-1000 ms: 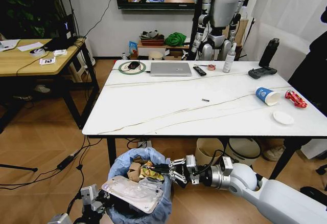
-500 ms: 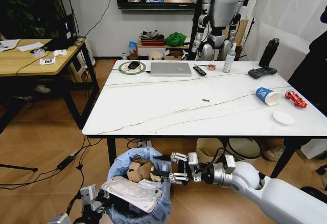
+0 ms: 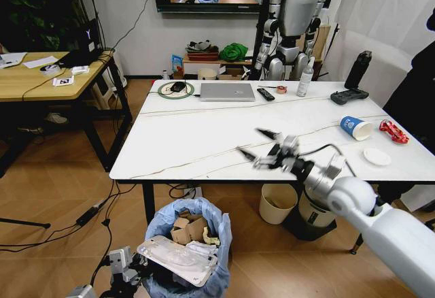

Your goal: Pick up the trash bin and place the trash from the table into it.

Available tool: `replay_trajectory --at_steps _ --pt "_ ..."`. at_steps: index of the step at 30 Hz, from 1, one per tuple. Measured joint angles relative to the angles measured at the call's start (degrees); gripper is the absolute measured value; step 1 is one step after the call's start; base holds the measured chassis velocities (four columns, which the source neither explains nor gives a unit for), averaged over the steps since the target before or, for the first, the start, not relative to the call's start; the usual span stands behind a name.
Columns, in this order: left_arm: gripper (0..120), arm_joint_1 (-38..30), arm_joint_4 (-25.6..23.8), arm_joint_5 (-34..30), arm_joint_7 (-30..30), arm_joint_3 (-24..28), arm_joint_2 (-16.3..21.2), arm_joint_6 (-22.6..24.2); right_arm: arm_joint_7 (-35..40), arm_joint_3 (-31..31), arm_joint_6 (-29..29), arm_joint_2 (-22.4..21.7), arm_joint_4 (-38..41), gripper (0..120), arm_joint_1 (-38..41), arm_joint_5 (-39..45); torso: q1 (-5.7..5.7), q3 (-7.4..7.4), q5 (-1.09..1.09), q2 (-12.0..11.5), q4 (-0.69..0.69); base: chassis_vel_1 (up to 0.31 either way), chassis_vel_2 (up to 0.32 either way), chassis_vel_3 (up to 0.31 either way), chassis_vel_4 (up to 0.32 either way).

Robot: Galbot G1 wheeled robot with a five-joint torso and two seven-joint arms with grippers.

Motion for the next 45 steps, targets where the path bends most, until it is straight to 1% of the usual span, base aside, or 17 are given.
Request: replay_trajectory --at_steps 5,8,11,12,14,16,17,20,22,23,25,27,30,31,35,42,45 --pt "0 -0.4 0.1 -0.2 0.0 0.3 0.4 0.0 6.6 0.5 0.5 0.1 -5.4 100 1.4 0.4 0.0 0.0 0.01 0.0 0.01 0.0 0.0 0.0 0.0" --pt "0 -0.5 0.1 -0.2 0.0 0.3 0.5 0.0 7.0 0.5 -0.2 -0.2 -7.6 100 2.0 0.1 0.0 0.0 0.01 0.0 0.01 0.0 0.0 0.0 0.0" --pt "0 -0.6 0.2 -0.2 0.0 0.4 0.6 0.0 7.1 0.4 -4.8 -0.2 -10.6 100 3.4 -0.6 0.0 0.0 0.0 0.0 -0.01 0.0 0.0 0.0 0.0" --pt "0 -0.6 0.2 -0.2 0.0 0.4 0.6 0.0 7.1 0.4 -4.8 -0.2 -10.6 100 3.4 -0.6 0.0 0.0 0.0 0.0 -0.01 0.0 0.0 0.0 0.0" --pt "0 -0.6 0.3 -0.2 0.1 0.4 0.6 0.0 5.8 -0.2 -6.9 0.5 -13.1 100 5.3 -2.0 0.0 0.0 0.01 0.0 -0.01 0.0 0.0 0.0 0.0" --pt "0 -0.5 0.3 -0.2 0.1 0.3 0.4 0.0 3.4 -2.0 -8.4 1.8 -17.3 100 8.7 -2.6 0.0 0.0 0.0 0.0 0.0 0.0 0.0 0.0 0.0" --pt "0 -0.5 0.3 -0.2 0.1 0.3 0.4 0.0 3.4 -2.0 -8.4 1.8 -17.3 100 8.7 -2.6 0.0 0.0 0.0 0.0 0.0 0.0 0.0 0.0 0.0" --pt "0 -0.2 0.2 -0.1 0.1 -0.1 0.0 0.0 0.0 -5.3 -8.2 3.9 -23.7 100 13.6 -3.9 0.0 0.0 -0.01 0.0 0.02 0.0 0.0 0.0 0.0" --pt "0 -0.1 0.2 -0.1 0.1 -0.3 -0.1 0.0 -0.8 -6.2 -7.9 4.6 -25.3 100 14.7 -4.1 0.0 0.0 -0.02 0.0 0.01 0.0 0.0 0.0 0.0" --pt "0 0.0 0.1 -0.1 0.2 -0.5 -0.4 0.0 -2.1 -7.7 -7.3 5.8 -28.0 100 16.5 -4.6 0.01 0.0 0.01 0.0 0.03 0.0 0.0 0.0 0.0" --pt "0 0.3 -0.1 -0.1 0.2 -0.8 -0.7 0.0 -3.5 -9.5 -6.6 7.3 -31.7 100 18.4 -5.4 0.0 0.0 -0.02 0.0 0.02 0.0 0.0 0.0 0.0" --pt "0 0.4 -0.2 0.0 0.2 -1.0 -1.0 0.0 -4.3 -10.8 -6.0 8.3 -34.4 100 19.8 -6.2 0.0 0.0 0.0 0.0 0.02 0.0 0.0 0.0 0.0" --pt "0 0.5 -0.3 0.0 0.2 -1.1 -1.2 -0.1 -4.6 -11.5 -5.7 8.9 -36.0 100 20.6 -6.8 0.0 0.01 0.02 0.0 0.02 0.0 0.0 0.0 0.0" --pt "0 0.7 -0.4 0.0 0.2 -1.2 -1.4 -0.1 -4.9 -12.4 -5.3 10.0 -38.4 100 21.8 -7.7 0.0 0.0 -0.02 0.0 0.01 0.0 0.0 0.0 0.0" --pt "0 0.7 -0.4 -0.1 0.2 -1.5 -1.4 -0.1 -4.8 -13.4 -4.4 12.4 -43.9 100 24.4 -10.7 0.0 0.0 0.0 0.0 0.01 0.0 0.0 0.0 0.0" --pt "0 0.1 0.0 -0.9 0.2 -1.7 -0.9 -0.1 -4.7 -14.2 -3.8 14.2 -49.1 100 27.2 -12.0 0.0 0.0 -0.01 0.0 0.01 0.0 0.0 0.0 0.0" --pt "0 -0.1 0.1 -1.1 0.1 -1.7 -0.8 -0.1 -4.8 -14.5 -3.8 14.3 -49.5 100 27.5 -12.0 0.0 0.0 -0.01 0.0 0.01 0.0 0.0 0.0 0.0"
